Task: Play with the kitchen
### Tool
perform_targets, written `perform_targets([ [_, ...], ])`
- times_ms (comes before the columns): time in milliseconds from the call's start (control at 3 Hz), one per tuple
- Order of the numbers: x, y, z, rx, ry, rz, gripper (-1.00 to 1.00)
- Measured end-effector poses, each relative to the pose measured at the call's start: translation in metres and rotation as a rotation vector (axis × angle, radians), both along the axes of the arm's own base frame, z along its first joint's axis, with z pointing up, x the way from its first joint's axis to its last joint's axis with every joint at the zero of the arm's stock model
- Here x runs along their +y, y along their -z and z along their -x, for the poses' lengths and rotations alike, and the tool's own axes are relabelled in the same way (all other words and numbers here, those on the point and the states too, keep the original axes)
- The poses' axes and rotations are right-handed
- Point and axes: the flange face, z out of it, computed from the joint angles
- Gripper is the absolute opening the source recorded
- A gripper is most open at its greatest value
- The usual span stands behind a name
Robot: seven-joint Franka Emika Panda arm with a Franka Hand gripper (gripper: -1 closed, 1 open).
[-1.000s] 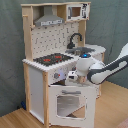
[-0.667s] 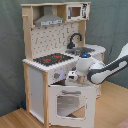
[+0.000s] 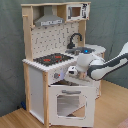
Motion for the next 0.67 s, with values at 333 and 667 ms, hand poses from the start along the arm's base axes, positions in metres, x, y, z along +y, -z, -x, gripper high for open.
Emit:
perform_targets([
  [333,0.0,-0.022,0.004,-0.039,-0.003,-0.001,1.0],
  [667,-0.002,-0.039,0.007,-0.078,-0.005,0.028,1.0],
])
